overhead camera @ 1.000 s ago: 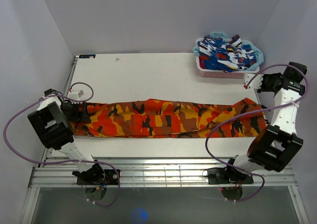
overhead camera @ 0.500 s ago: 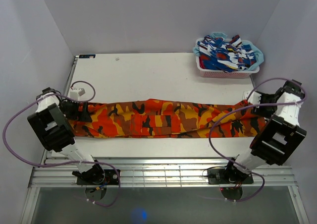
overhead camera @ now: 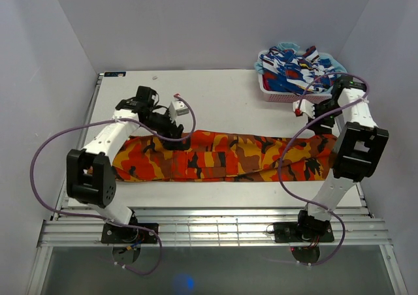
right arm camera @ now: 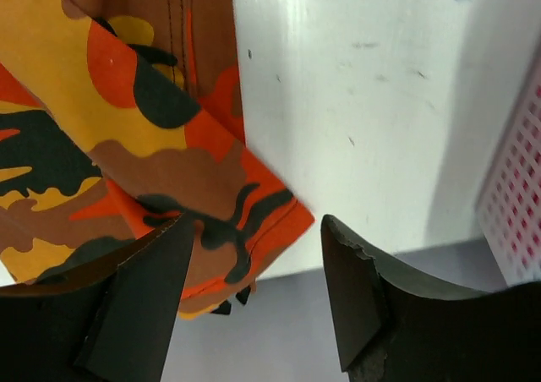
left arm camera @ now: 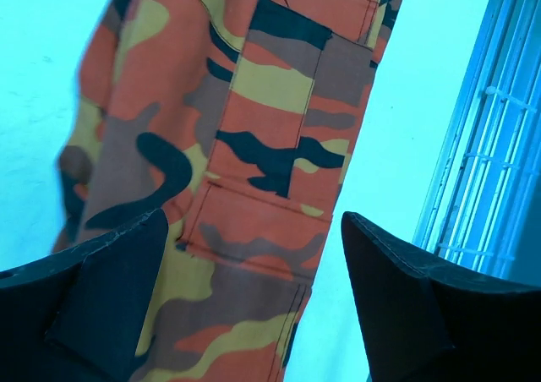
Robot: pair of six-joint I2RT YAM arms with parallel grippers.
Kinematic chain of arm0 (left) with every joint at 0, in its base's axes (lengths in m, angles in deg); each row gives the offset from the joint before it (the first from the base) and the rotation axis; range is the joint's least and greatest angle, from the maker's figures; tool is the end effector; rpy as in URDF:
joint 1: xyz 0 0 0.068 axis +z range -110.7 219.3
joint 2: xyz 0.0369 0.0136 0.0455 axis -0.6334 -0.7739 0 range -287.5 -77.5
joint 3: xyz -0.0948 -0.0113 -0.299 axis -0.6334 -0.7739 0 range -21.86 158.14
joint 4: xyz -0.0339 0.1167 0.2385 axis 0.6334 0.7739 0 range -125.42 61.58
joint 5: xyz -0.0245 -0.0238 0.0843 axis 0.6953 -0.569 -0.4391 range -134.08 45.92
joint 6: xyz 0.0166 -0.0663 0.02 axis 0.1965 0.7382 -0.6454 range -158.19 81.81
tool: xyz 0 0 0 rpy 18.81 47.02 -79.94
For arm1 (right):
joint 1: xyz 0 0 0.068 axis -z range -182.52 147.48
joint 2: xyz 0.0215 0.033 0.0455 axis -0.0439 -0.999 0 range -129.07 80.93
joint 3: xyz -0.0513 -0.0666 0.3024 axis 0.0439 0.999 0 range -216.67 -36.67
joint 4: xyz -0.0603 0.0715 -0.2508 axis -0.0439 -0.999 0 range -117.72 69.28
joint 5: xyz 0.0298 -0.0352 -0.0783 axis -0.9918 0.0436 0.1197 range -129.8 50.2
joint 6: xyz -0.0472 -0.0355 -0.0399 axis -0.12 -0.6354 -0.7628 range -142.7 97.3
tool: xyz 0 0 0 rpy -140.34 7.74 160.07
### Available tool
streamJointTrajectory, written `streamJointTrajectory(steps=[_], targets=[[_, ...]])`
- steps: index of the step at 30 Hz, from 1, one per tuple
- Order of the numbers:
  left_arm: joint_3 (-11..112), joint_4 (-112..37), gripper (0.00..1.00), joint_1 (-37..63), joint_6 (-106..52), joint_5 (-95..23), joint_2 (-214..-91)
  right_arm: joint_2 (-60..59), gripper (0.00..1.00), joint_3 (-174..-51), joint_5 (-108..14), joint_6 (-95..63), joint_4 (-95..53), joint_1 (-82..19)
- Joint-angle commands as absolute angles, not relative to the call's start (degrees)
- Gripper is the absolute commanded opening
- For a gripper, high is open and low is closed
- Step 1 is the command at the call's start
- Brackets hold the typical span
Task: Fold and stack the trousers
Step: Fold the trousers
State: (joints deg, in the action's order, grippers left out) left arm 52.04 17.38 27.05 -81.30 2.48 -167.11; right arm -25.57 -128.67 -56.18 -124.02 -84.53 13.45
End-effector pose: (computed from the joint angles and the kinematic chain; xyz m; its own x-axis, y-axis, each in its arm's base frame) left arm 0.3019 -0.1091 0.3031 -0.3863 0.5648 -0.7293 0.9178 0.3143 -0.2427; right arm 0.3814 -0.0919 0.2747 -0.0201 -0.9728 -0.2310 -0.9642 0.0799 -0.2530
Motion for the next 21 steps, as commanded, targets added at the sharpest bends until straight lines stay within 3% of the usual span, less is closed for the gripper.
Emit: streamJointTrajectory(steps=[1, 21], targets=[[52.06, 15.04, 0.94, 25.33, -77.04, 3.91, -169.88, -31.01, 0.68, -132.01, -48.59, -124.74, -86.00, 11.11], [40.89, 8.79, 0.94, 24.80, -73.61, -2.86, -166.72, -43.43, 0.65, -133.00, -40.06, -129.40, -74.25, 10.84]])
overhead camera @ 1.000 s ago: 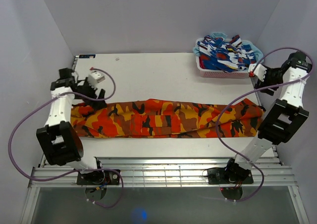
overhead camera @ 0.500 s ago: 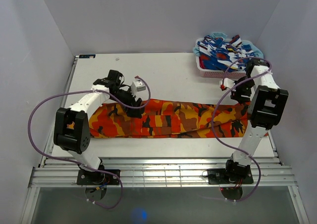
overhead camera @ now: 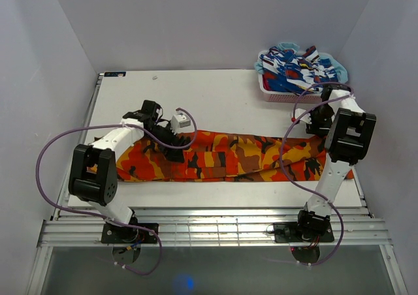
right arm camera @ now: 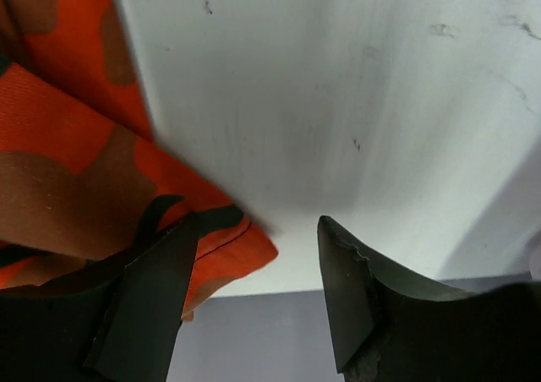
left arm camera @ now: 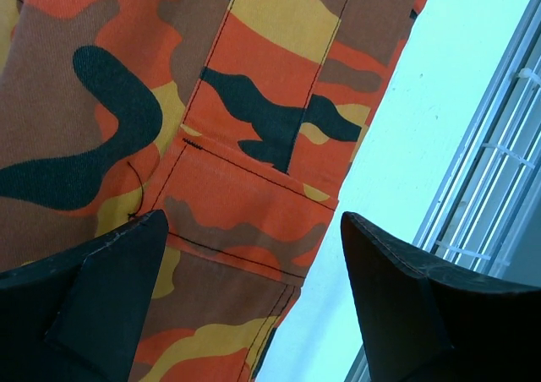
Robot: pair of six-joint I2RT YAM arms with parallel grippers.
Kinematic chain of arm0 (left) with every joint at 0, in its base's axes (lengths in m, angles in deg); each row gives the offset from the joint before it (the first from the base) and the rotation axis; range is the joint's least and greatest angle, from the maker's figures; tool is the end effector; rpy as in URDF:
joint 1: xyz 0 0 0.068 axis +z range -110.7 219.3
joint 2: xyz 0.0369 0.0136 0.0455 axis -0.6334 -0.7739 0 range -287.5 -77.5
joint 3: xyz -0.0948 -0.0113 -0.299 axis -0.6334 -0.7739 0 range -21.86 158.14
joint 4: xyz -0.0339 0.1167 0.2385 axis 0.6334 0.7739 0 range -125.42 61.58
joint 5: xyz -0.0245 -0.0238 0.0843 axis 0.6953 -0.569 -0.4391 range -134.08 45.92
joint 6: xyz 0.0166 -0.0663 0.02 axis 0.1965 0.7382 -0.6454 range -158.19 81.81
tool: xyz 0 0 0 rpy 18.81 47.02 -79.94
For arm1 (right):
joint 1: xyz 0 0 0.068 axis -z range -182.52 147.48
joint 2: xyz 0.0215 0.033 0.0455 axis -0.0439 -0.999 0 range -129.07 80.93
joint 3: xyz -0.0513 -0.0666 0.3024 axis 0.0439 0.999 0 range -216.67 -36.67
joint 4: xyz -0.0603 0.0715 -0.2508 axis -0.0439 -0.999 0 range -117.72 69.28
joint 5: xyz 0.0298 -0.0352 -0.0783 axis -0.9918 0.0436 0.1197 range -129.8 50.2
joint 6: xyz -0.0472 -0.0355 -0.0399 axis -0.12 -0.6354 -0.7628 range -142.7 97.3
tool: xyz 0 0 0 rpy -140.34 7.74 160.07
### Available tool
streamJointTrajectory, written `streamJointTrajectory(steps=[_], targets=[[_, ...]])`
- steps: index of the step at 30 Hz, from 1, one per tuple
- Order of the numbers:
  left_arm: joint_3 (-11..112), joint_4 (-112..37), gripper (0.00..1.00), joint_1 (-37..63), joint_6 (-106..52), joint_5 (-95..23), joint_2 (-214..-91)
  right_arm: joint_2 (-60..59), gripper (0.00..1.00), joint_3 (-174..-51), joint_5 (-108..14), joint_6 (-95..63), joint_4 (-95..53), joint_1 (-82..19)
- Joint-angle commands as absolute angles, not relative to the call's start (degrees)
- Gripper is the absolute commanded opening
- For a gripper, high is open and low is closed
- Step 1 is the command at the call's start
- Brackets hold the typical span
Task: Fold and stack the trousers
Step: Fold the trousers
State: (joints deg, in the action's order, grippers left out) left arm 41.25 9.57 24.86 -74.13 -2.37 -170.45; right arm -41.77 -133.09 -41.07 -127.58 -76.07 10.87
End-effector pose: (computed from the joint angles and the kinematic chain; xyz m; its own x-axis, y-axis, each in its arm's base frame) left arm 0.2949 -0.1162 0.2326 -0.5483 0.5937 -0.5889 0.8359 0.4088 -0.3662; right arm 0.4448 -0.1045 0.1824 0.0265 -0.9995 0.0162 -0.9888 -0.0286 -0.1464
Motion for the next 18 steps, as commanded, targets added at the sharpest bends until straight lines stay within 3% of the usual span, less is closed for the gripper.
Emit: streamJointTrajectory(steps=[1, 6, 9, 12, 18], targets=[[40.98, 8.70, 0.94, 24.80, -73.52, -3.21, -166.63, -43.96, 0.64, -132.73, -39.97, -129.66, -73.63, 10.84], [41.59, 9.49, 0.94, 24.80, -73.52, -4.35, -165.84, -44.84, 0.56, -129.13, -35.93, -130.71, -70.73, 10.84], [41.86, 9.41, 0.94, 24.80, -73.69, -5.84, -166.18, -43.53, 0.23, -126.32, -36.46, -130.98, -70.03, 10.67], [41.94, 9.23, 0.93, 24.80, -73.87, -6.90, -166.62, -41.78, 0.08, -125.96, -36.37, -130.63, -70.03, 10.93], [42.03, 7.74, 0.91, 24.80, -72.82, -7.34, -167.07, -34.92, 0.08, -133.68, -44.53, -126.59, -76.07, 12.24]])
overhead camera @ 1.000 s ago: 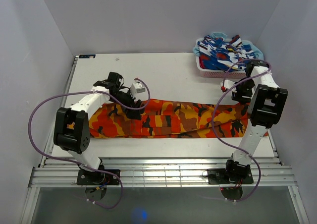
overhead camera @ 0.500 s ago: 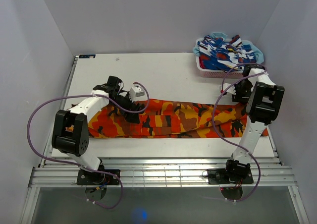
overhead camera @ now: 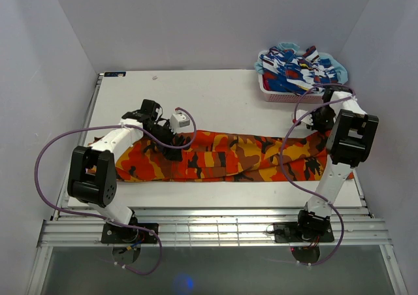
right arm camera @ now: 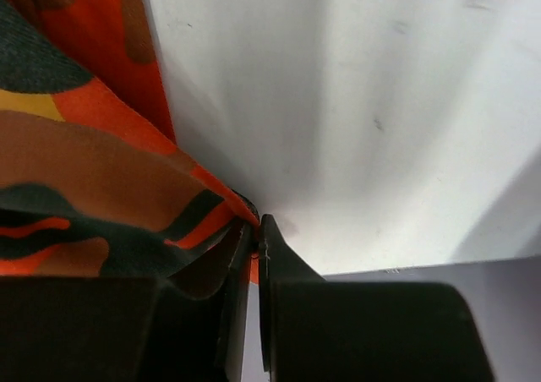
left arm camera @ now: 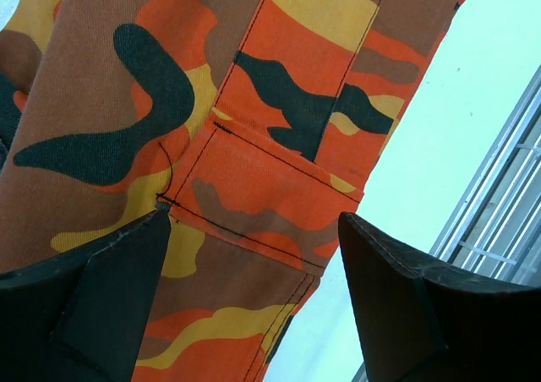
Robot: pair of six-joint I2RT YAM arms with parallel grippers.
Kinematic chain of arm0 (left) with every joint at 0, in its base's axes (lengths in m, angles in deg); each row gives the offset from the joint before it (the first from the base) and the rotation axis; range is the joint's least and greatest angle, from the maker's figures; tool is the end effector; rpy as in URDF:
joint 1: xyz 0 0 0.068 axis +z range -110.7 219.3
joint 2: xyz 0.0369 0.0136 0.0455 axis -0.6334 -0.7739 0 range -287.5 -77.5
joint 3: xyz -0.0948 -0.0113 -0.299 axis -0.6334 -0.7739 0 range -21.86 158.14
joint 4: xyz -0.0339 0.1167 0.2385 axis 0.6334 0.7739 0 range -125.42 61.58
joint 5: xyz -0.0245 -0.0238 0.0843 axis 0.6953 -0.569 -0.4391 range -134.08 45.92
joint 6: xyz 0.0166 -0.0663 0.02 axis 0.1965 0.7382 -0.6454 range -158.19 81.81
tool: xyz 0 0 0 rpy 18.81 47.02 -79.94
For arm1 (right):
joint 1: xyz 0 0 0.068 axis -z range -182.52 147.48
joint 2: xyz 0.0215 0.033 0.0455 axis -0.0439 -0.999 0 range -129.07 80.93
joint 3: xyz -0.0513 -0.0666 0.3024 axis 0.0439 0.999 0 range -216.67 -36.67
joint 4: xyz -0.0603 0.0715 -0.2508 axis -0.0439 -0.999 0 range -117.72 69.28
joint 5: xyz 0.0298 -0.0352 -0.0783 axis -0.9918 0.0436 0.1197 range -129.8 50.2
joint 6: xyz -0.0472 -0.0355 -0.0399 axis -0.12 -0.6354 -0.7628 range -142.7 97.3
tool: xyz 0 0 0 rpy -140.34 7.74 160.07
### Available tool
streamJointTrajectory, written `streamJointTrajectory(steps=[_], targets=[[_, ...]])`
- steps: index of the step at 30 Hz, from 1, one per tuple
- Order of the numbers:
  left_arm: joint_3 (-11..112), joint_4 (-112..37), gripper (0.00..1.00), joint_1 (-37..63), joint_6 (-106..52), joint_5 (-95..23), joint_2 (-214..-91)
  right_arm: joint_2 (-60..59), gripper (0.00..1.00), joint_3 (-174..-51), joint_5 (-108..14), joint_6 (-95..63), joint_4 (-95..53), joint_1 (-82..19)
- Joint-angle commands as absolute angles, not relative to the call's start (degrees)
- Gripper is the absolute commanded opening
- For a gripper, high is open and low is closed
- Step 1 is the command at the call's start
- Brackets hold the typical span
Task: Fold and stack the trousers
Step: Fold the trousers
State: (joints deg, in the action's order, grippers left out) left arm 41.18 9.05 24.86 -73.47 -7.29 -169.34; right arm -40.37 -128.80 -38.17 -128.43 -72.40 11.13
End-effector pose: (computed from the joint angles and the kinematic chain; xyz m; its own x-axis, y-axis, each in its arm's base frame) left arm 0.2953 -0.1123 0.2352 -0.5451 0.6181 -0.5664 0.8351 0.4600 -0.3018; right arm 0.4361 -0.1075 0.1740 0.0289 -0.9971 0.0702 -0.9886 -0.0389 -0.1455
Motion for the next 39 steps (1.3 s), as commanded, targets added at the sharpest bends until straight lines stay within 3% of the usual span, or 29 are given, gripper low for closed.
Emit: streamJointTrajectory(steps=[1, 6, 11, 19, 20, 23, 24, 29, 34, 36, 39], targets=[[42.03, 7.74, 0.91, 24.80, -72.82, -7.26, -166.80, -33.78, 0.08, -134.22, -46.28, -126.67, -77.39, 12.69], [42.30, 8.70, 0.85, 24.80, -74.57, -5.24, -166.10, -20.80, 0.08, -125.46, -47.62, -132.02, -80.84, 16.19], [42.30, 8.88, 0.83, 24.80, -75.80, -5.23, -166.10, -9.45, 0.08, -107.09, -45.25, -138.09, -78.99, 19.89], [39.93, 8.62, 0.83, 24.80, -76.86, -6.38, -165.66, -2.83, 0.09, -91.26, -41.03, -144.78, -72.14, 26.75], [39.57, 8.62, 0.84, 24.80, -77.12, -6.46, -165.66, -2.22, 0.15, -90.11, -40.42, -144.52, -70.74, 26.84], [38.87, 8.70, 0.86, 24.80, -77.38, -6.82, -165.57, -1.08, 0.67, -88.26, -40.84, -142.85, -70.55, 27.36], [38.69, 8.62, 0.86, 24.80, -77.39, -6.99, -165.40, -0.99, 0.94, -89.48, -41.29, -141.63, -70.55, 27.45], [36.42, 8.27, 0.87, 24.80, -76.95, -5.68, -162.94, -6.41, 0.94, -104.48, -51.29, -121.91, -75.37, 30.87], [34.65, 6.86, 0.87, 24.80, -75.55, -4.71, -160.74, -14.16, 0.82, -122.68, -57.81, -94.11, -79.34, 32.64], [34.47, 6.51, 0.87, 24.80, -75.28, -4.44, -160.82, -17.41, 0.77, -123.85, -57.99, -85.50, -79.34, 32.64], [35.17, 6.59, 0.87, 24.80, -75.19, -4.44, -161.61, -20.31, 0.76, -123.59, -60.62, -88.15, -82.41, 32.64]])
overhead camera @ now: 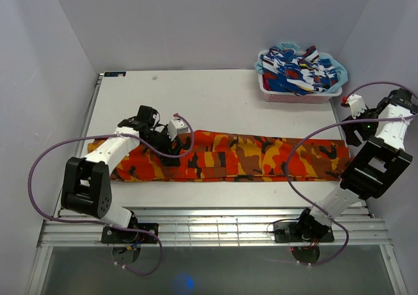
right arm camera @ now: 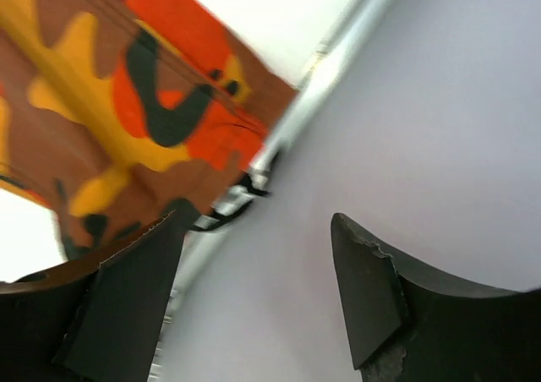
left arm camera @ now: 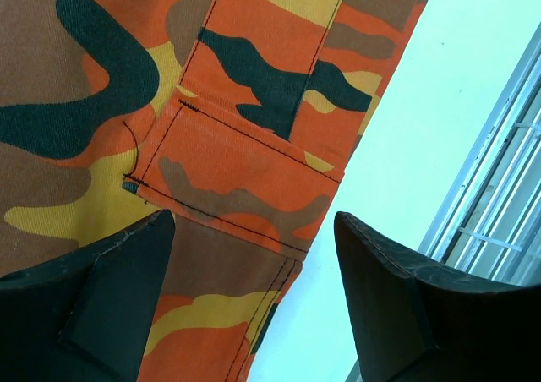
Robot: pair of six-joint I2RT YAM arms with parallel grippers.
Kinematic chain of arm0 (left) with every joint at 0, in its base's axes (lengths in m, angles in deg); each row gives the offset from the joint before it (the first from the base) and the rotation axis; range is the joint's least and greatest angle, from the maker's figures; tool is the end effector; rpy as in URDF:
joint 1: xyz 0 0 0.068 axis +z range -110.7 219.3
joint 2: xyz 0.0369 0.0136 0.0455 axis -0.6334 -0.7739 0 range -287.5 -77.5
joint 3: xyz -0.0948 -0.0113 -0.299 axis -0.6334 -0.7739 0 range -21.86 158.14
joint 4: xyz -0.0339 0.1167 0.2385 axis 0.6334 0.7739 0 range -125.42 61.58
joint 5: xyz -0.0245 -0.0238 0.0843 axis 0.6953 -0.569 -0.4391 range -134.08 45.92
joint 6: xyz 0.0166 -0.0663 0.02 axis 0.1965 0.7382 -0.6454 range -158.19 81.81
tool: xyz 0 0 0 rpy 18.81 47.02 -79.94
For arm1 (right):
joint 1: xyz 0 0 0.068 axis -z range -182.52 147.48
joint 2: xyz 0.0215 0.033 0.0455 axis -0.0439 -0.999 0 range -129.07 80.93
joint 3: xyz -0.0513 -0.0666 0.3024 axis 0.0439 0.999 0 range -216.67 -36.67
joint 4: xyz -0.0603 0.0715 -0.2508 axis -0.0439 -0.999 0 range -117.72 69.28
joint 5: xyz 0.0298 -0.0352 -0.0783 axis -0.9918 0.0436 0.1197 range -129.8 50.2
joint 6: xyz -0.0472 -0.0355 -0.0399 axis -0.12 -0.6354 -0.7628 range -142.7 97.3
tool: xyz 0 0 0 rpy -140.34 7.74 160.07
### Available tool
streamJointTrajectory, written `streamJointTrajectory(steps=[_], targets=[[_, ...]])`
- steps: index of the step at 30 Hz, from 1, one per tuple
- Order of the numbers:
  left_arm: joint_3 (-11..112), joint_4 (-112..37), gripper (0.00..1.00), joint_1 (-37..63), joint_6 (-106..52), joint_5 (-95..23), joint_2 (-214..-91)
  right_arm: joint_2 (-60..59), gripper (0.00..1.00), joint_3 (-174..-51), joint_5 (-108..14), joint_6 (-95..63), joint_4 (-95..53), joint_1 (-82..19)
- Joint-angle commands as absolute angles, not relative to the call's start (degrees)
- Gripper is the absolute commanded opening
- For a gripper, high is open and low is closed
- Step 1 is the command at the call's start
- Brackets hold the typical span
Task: Fold and stack the trousers
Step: Fold the trousers
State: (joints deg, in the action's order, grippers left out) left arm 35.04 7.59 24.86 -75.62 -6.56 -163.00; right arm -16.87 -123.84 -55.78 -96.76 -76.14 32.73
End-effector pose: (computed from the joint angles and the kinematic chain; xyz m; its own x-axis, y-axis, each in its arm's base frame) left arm 0.2657 -0.1053 0.2367 -0.4962 0.6256 -0.6019 0.8634 0.4280 -0.2670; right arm 0.3138 -0.2019 0.3103 -0.6506 -0.6722 -0.3534 -0.5904 0.7404 -0.3213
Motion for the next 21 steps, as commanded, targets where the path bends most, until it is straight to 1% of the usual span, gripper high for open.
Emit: streamJointTrajectory(steps=[1, 2, 5, 6, 9, 12, 19, 21], targets=[[35.26, 6.94, 0.87, 24.80, -75.36, -4.62, -161.79, -20.58, 0.76, -123.15, -60.97, -89.74, -82.50, 32.64], [35.35, 6.95, 0.87, 24.80, -75.19, -5.32, -162.05, -20.41, 0.76, -121.93, -60.89, -91.76, -82.16, 32.64], [35.35, 7.21, 0.87, 25.32, -74.75, -7.78, -164.33, -18.84, 0.69, -118.77, -59.06, -101.34, -79.97, 32.20], [35.27, 7.38, 0.86, 25.67, -74.57, -7.96, -164.86, -18.31, 0.65, -115.54, -58.09, -103.54, -76.74, 31.42], [35.27, 8.44, 0.84, 26.64, -74.66, -8.31, -166.71, -16.81, 0.60, -110.60, -55.01, -110.66, -70.84, 29.57], [34.91, 8.62, 0.84, 27.43, -75.01, -9.27, -166.89, -18.03, 0.59, -109.70, -52.54, -113.40, -68.62, 27.73], [33.07, 8.53, 0.84, 29.36, -75.98, -11.39, -166.19, -23.13, 0.57, -112.86, -49.64, -115.16, -65.55, 24.91], [32.45, 8.53, 0.84, 29.63, -75.89, -11.65, -166.10, -24.54, 0.56, -113.66, -48.94, -115.60, -65.45, 24.03]])
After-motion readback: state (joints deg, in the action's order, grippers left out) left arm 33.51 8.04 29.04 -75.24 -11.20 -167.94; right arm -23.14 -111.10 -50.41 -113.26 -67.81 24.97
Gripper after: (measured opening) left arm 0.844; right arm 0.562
